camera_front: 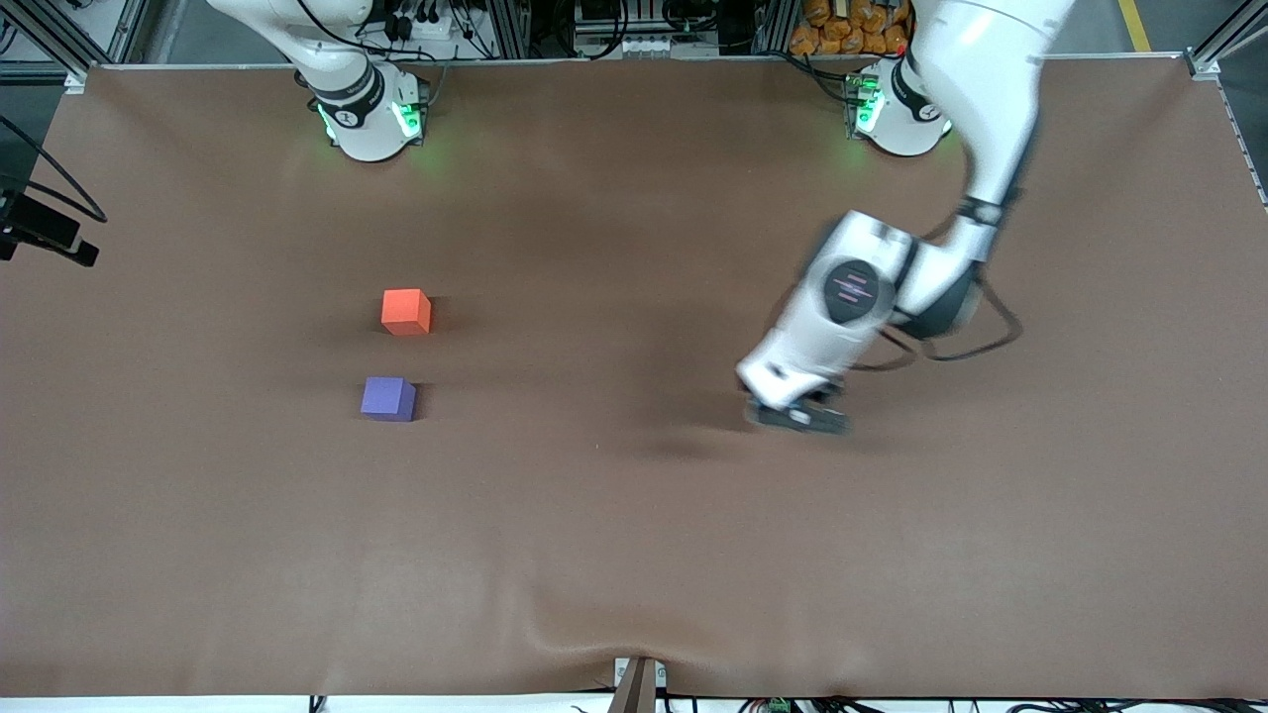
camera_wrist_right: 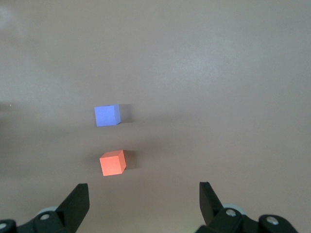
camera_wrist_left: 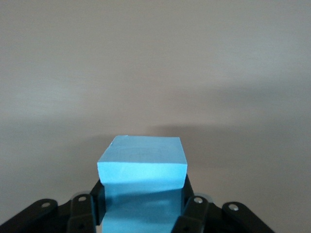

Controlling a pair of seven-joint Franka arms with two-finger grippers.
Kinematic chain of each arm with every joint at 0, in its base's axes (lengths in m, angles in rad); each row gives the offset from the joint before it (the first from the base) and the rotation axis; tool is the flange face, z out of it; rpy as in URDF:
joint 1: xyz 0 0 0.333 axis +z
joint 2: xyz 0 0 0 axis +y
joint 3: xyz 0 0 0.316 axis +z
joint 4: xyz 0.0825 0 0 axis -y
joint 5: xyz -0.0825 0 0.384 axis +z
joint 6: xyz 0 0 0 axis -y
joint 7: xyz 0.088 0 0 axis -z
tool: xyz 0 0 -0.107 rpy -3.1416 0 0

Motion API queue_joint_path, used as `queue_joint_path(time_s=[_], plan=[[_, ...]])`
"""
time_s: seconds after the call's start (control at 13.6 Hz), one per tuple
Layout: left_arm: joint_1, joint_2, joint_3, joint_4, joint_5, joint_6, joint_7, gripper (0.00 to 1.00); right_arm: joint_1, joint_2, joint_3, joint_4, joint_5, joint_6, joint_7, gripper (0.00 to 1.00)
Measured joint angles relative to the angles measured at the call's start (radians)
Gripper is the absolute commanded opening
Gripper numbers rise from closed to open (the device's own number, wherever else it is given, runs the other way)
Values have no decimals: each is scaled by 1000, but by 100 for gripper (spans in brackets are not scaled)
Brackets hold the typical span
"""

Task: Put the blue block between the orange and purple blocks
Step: 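Carry the blue block with the left gripper toward the table middle, then set down the blue block with the left gripper while the right gripper reaches in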

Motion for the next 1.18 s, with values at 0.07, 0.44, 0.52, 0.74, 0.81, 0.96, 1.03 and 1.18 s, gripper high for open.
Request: queue_joint_path(time_s=[0.07, 0.44, 0.52, 0.74, 0.81, 0.96, 1.03, 1.18], plan=[[-58, 34, 2, 45, 0, -2, -38, 4, 0, 0, 0, 0, 1, 0, 0, 100], [-279, 307, 67, 333, 0, 1, -62, 22, 0, 24, 0, -1, 1, 0, 0, 100], [-301, 352, 72, 381, 1, 2, -62, 83, 2, 35, 1, -1, 1, 1, -1, 100], [-321, 386, 81, 440, 5, -5, -61, 100, 19, 57, 2, -1, 2, 1, -1, 100], [-322, 386, 81, 443, 5, -5, -61, 100, 34, 61, 2, -1, 3, 1, 0, 100], [-324, 377, 85, 466, 5, -48, -62, 100, 77, 72, 3, -1, 13, 1, 2, 100], [-326, 357, 98, 479, 5, -102, -63, 100, 103, 83, 3, -1, 32, 2, 9, 100], [-316, 271, 134, 497, 5, -229, -64, 100, 162, 119, 4, -2, 93, 20, 94, 100]])
